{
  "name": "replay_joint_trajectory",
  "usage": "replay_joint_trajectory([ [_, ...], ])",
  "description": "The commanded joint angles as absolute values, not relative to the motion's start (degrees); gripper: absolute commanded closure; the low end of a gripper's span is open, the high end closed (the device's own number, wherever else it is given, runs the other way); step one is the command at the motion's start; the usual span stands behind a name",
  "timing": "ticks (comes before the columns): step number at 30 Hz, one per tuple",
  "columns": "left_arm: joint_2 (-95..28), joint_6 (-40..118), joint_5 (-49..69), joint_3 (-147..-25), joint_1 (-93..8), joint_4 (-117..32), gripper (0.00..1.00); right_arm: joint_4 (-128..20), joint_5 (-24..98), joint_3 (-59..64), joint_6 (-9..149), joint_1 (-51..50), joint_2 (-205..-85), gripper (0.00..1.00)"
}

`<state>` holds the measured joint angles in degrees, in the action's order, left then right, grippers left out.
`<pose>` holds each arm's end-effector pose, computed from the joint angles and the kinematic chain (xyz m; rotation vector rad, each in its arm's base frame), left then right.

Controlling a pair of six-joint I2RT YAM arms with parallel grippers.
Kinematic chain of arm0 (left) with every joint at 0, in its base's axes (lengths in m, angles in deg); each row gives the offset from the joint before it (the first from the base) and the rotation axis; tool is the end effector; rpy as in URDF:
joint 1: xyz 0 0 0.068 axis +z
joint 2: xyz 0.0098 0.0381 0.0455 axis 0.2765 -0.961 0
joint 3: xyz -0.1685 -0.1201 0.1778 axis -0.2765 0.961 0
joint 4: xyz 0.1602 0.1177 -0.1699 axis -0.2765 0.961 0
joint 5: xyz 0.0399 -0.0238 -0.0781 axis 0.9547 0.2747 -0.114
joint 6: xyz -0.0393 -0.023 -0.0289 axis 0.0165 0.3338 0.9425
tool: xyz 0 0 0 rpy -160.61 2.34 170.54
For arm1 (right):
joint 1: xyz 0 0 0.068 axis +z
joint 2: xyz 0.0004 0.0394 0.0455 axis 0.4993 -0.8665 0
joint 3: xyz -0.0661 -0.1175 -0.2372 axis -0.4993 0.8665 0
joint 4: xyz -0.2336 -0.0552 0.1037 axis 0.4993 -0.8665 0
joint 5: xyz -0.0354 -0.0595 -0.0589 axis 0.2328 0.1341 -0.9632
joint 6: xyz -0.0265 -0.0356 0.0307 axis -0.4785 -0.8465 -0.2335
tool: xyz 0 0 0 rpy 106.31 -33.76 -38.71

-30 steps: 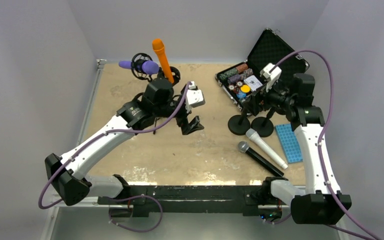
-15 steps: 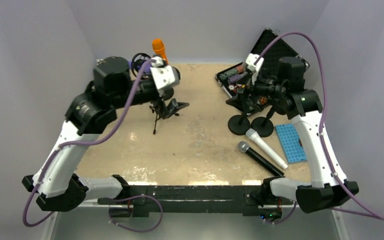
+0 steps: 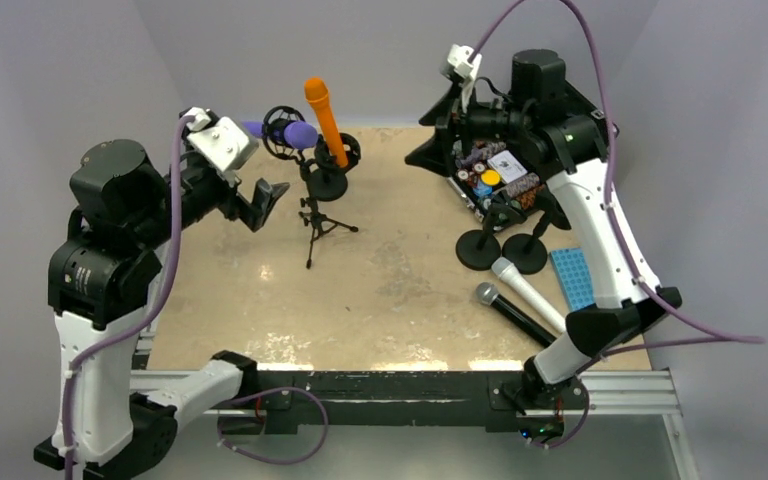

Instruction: Remove the microphone from the stand

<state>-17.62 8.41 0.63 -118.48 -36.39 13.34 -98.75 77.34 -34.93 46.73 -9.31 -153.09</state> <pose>0.1144 -0.0540 0.5402 0.7870 1.5401 -0.2911 0.2782 0.1330 0.4957 -1.1001 1.5560 0.8534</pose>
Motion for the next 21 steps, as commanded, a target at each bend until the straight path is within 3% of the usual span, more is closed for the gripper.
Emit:
replay_joint_trajectory([
  [1,-17.6,10.4,-2.7,-114.9,-27.5,18.6,0.00,-86.2,80.3,-42.3,57.8,-7.8,-157.9,0.09],
  [7,-13.9,13.8,-18.9,-97.3,-14.1,11.7,0.11,-84.8,79.6,-44.9,59.1,-4.1,-163.7,0.20],
  [11,-4.3,29.1,-18.9,-69.6,-13.6,-25.7,0.14,-85.5,77.4,-41.9,60.2,-3.8,-163.3,0.21],
  [13,-5.6,29.6,-16.4,-61.6,-15.5,-38.1,0.14,-86.7,76.5,-39.8,58.0,-3.8,-161.8,0.21],
  [18,-16.6,29.0,-12.9,-56.6,-15.6,-57.8,0.13,-89.7,72.7,-35.8,53.8,-3.8,-158.2,0.20],
  [21,-20.5,27.9,-16.3,-56.6,-15.6,-61.0,0.15,-89.8,72.4,-33.1,54.0,-3.8,-156.2,0.20],
])
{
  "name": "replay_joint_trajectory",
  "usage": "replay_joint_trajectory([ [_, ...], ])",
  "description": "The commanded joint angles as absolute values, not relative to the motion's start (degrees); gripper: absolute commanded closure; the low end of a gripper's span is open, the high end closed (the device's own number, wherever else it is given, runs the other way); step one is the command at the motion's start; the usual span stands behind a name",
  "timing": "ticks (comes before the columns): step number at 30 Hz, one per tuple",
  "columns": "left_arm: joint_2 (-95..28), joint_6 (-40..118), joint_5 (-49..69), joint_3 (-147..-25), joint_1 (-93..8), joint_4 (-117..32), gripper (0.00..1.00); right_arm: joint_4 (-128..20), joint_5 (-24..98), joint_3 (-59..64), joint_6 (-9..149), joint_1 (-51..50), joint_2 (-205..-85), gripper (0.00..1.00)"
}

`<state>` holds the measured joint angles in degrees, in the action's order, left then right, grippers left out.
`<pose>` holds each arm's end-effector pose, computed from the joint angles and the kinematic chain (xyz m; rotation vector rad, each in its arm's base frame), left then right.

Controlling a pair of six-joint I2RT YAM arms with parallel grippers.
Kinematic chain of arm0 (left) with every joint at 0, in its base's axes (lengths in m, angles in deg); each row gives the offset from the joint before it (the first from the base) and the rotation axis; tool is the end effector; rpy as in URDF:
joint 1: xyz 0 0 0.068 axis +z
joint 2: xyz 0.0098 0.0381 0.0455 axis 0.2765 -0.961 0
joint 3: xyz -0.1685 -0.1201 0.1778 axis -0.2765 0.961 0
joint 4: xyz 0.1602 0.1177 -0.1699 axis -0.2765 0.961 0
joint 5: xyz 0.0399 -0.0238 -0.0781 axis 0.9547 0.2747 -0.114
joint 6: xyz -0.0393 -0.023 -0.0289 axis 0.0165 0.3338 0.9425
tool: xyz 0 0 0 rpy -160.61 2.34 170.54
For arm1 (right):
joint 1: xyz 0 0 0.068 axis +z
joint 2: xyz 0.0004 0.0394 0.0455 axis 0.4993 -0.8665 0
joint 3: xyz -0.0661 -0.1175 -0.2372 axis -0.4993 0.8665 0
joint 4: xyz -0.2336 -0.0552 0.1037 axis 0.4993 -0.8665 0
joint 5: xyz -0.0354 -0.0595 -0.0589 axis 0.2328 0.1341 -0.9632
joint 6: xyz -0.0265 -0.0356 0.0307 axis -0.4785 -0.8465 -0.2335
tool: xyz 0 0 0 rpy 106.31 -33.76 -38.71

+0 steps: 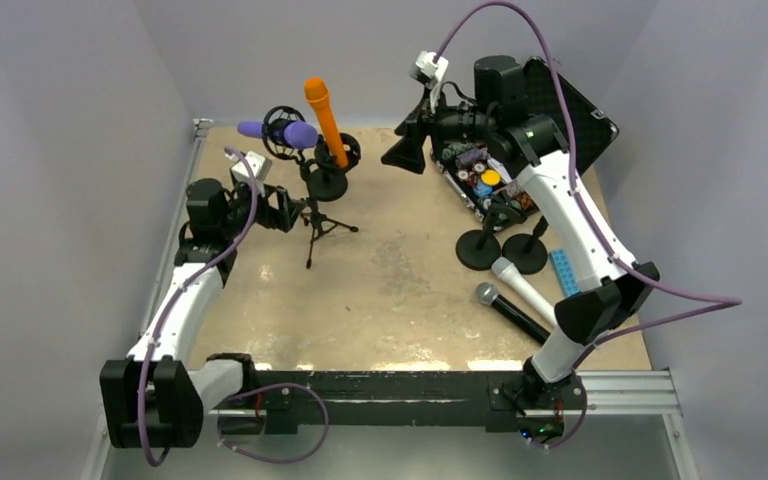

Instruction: Remove the microphone from the stand

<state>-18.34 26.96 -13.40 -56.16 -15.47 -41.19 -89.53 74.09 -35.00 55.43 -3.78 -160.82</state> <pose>0.2417 -0.0163 0.2923 0.3716 1.8230 -0.5124 0.3155 0.1829 0.4678 -1.0462 1.6170 0.9568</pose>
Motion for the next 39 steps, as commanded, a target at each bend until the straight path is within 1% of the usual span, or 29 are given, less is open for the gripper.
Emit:
replay_joint_trajectory([
  [1,-21.4,27.4,-17.5,-56.6,-15.6,-61.3,0.16,-90.0,72.3,-32.5,54.2,-3.8,-156.0,0.20],
  [4,-23.7,24.9,-20.3,-55.8,-15.6,-61.9,0.17,-89.9,70.7,-31.8,54.0,-3.8,-155.6,0.20],
  [8,-26.5,22.5,-23.4,-54.8,-15.6,-63.4,0.18,-91.8,69.0,-34.5,52.7,-3.8,-156.1,0.18],
  [12,-30.1,20.9,-25.5,-53.9,-15.6,-66.1,0.23,-95.9,68.2,-37.6,50.5,-3.8,-157.2,0.18],
  [19,-34.8,15.4,-28.2,-52.1,-15.6,-69.4,0.25,-99.0,67.1,-36.8,47.9,-3.8,-155.9,0.17],
  [23,-36.8,13.8,-29.8,-53.4,-17.0,-69.9,0.32,-99.8,65.7,-36.1,46.9,-3.8,-155.4,0.18],
  [26,-37.5,10.6,-33.2,-55.0,-17.2,-66.3,0.42,-100.9,65.9,-36.5,46.2,-3.8,-155.5,0.17],
  [28,-37.3,8.6,-34.6,-55.2,-17.5,-64.7,0.47,-102.4,66.0,-37.9,45.4,-3.8,-156.2,0.18],
  [31,-37.2,6.5,-36.3,-56.1,-17.6,-61.4,0.58,-104.8,66.5,-41.2,44.8,-3.8,-157.9,0.18],
  [36,-36.2,5.7,-37.0,-56.1,-17.7,-58.8,0.69,-104.1,69.3,-45.3,45.9,-3.7,-160.6,0.18],
  [39,-35.4,5.0,-37.0,-56.0,-18.1,-56.8,0.72,-103.6,70.9,-50.1,46.5,-1.6,-163.8,0.14],
])
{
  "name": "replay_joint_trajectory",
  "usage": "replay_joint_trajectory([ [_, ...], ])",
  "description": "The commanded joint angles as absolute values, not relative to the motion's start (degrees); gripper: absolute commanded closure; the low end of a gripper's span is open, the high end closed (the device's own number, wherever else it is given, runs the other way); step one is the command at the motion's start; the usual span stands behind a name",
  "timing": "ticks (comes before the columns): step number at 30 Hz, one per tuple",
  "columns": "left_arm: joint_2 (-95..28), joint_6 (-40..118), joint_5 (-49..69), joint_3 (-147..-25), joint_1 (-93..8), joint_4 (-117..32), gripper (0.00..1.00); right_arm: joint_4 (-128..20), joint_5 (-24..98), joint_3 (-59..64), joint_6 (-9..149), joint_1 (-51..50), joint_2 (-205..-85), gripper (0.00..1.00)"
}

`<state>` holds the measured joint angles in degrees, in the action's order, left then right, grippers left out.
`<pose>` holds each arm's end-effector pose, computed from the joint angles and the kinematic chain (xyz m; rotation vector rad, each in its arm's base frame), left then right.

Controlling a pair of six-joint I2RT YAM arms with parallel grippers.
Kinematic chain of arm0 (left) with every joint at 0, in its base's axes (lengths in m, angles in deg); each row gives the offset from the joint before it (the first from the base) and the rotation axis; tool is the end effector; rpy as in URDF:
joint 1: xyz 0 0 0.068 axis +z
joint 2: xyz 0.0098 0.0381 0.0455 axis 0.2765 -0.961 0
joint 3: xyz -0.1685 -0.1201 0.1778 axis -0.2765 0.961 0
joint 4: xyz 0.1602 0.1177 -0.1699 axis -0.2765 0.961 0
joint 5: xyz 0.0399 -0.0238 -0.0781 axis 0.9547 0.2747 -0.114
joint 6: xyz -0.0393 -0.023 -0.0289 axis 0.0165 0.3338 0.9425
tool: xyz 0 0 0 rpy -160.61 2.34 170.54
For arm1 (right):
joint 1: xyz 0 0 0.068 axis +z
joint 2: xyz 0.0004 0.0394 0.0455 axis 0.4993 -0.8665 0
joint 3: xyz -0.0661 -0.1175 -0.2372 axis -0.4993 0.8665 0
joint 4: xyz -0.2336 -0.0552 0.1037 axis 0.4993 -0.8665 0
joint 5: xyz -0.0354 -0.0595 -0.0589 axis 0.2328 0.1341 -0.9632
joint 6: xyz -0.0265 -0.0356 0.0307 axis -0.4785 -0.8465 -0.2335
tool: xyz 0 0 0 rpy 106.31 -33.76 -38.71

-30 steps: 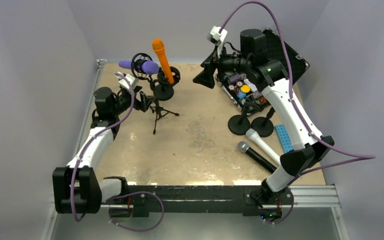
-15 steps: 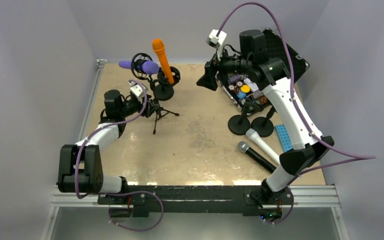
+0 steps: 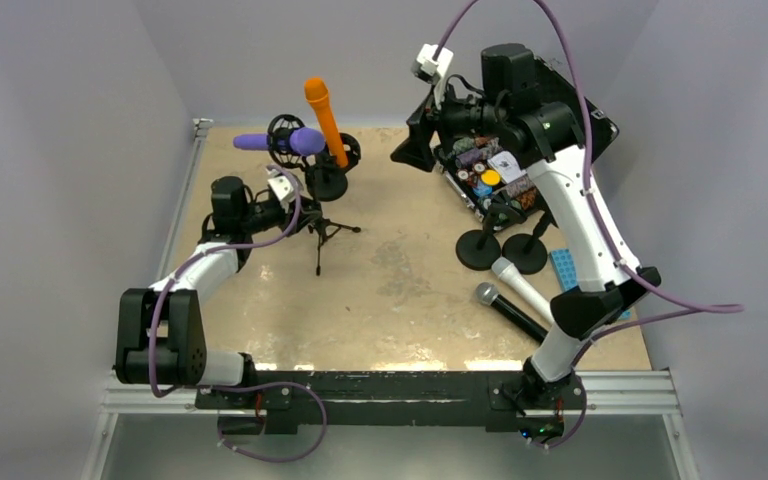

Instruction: Remove the microphone from the stand

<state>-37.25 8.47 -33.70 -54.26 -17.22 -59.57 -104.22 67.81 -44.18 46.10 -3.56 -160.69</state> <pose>0.2897 -0.0340 0.2324 0.8805 1.6045 -0.6544 0.2936 0.1704 0.4918 -1.1144 1.6495 0.7725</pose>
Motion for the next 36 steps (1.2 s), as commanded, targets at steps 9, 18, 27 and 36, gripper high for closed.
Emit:
replay_joint_trajectory([
  [9,-32.4,1.9,-35.3,-55.1,-20.5,-51.5,0.75,-92.9,72.1,-52.3,52.5,5.9,-168.1,0.11],
  [18,-32.5,2.2,-35.2,-55.7,-20.5,-50.2,0.75,-83.6,69.1,-54.3,57.4,9.9,-172.8,0.16],
  [27,-32.4,1.4,-34.9,-56.1,-21.3,-49.2,0.76,-80.0,68.0,-55.3,59.3,10.8,-177.4,0.17],
  [36,-31.7,3.7,-35.7,-56.5,-23.2,-48.8,0.79,-80.6,66.9,-55.6,57.2,11.0,-177.8,0.37],
])
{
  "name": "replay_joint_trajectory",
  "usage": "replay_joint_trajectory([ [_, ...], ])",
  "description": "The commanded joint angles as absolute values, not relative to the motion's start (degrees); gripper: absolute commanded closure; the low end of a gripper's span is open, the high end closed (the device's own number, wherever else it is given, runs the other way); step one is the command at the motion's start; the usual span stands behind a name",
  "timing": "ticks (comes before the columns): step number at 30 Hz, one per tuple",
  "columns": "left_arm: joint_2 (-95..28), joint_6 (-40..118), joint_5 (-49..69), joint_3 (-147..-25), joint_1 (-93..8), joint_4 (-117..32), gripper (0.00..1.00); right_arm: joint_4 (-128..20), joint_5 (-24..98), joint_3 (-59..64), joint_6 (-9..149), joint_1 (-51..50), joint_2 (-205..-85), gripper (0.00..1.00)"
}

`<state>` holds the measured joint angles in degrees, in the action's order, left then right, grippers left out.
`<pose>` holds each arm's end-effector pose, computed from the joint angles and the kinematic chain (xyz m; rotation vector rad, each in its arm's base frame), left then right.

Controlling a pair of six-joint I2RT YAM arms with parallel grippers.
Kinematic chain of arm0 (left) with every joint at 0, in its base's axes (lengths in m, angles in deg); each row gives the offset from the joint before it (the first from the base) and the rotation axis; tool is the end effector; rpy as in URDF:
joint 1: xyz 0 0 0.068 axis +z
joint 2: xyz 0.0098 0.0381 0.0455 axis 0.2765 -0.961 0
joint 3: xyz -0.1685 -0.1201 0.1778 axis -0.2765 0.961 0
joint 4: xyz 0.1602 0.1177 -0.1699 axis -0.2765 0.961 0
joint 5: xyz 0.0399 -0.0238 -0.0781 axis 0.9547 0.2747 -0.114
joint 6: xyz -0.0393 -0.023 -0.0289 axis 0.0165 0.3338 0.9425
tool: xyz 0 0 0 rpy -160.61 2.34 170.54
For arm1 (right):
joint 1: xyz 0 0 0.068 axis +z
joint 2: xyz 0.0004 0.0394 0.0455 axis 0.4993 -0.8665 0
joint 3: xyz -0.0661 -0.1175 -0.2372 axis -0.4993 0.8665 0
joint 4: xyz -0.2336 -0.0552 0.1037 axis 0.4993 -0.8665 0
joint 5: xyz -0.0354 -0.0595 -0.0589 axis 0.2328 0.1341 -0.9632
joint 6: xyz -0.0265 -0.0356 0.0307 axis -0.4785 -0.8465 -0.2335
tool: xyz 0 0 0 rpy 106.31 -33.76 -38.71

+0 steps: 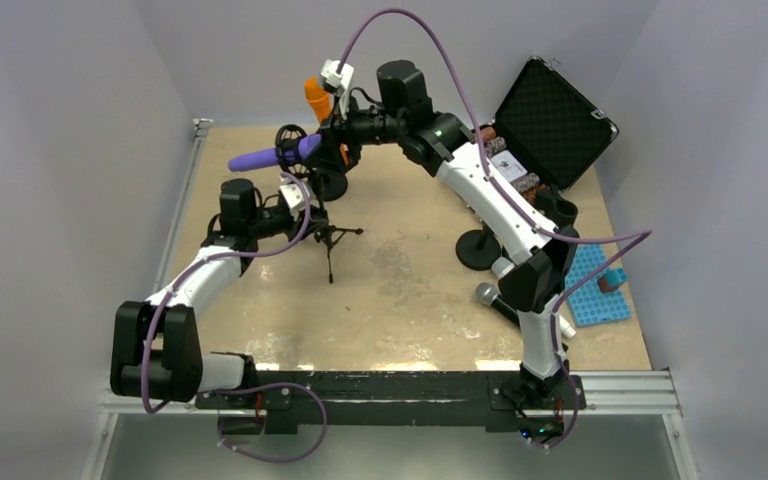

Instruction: Remove the microphone from the stand

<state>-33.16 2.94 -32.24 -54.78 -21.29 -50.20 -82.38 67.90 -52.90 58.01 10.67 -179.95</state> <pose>0.2738 -0.0527 0.2394 0.9881 1.6121 -0.6560 0.3318 0.3137 0.4475 -1.1600 1.4843 1.0360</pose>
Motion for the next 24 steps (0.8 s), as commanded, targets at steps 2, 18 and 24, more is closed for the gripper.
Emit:
replay_joint_trajectory([
  [2,-30.9,4.8,-35.7,-56.4,-23.8,-48.8,0.80,-81.7,67.4,-55.5,56.0,11.0,-176.6,0.43],
  [18,-19.7,9.0,-32.1,-47.3,-31.8,-46.4,0.83,-88.1,69.7,-32.9,47.8,11.0,-156.0,0.79],
  [24,-17.9,11.8,-25.4,-45.7,-34.9,-48.1,0.75,-89.1,70.8,-28.1,46.7,11.0,-152.6,0.80],
])
